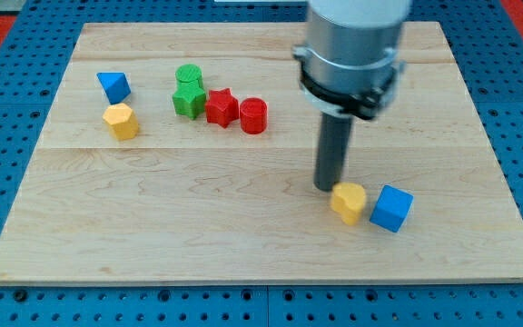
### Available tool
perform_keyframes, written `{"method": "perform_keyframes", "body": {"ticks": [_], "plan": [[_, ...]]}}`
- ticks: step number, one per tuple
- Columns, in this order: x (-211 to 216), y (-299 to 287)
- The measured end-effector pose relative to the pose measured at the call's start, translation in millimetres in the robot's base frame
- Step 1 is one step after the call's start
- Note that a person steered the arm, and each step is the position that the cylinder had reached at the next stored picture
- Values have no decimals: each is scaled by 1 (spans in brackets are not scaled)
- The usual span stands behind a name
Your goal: Point at blue triangle
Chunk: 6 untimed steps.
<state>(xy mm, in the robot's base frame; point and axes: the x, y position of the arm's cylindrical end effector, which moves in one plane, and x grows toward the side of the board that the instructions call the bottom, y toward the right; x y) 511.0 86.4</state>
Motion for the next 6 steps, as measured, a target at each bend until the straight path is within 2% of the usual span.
{"method": "perform_keyframes", "body": {"ticks": [1,2,3,5,6], "plan": [[13,11],[-22,-15],[-40,-92],[-40,-303],[-48,-373]]}}
